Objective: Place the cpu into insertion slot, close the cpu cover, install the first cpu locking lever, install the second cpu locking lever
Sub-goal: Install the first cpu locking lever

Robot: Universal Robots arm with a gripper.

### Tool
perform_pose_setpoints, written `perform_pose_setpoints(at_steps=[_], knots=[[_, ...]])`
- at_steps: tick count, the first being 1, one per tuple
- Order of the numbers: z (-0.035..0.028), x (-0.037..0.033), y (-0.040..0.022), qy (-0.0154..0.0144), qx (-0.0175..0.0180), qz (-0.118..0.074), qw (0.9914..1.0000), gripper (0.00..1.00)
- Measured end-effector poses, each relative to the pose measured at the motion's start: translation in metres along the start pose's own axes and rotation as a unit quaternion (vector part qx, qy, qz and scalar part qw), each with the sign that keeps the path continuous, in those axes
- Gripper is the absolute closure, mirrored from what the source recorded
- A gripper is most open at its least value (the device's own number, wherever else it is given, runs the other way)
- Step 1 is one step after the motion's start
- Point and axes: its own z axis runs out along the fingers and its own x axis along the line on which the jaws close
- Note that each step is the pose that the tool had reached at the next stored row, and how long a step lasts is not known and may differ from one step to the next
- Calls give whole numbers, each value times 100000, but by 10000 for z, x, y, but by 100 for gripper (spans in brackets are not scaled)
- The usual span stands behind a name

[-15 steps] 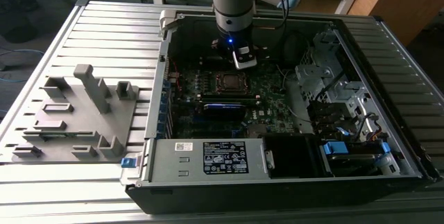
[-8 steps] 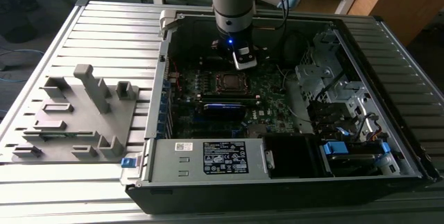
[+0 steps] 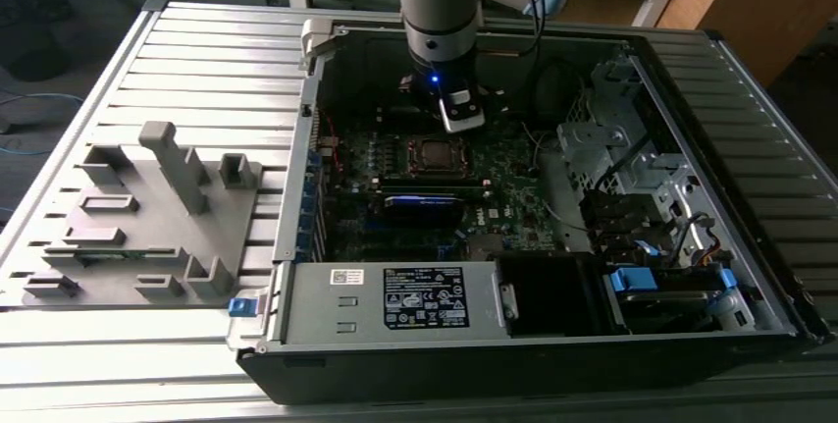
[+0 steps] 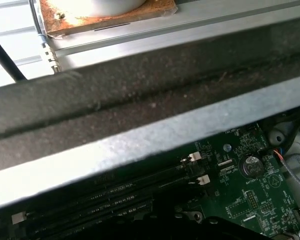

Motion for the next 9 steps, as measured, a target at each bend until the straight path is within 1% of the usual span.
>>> perform_pose_setpoints(at_steps=[5, 9], knots=[[4, 17, -8, -465, -212, -114, 99999, 90], [7, 36, -16, -743, -413, -170, 99996, 90]])
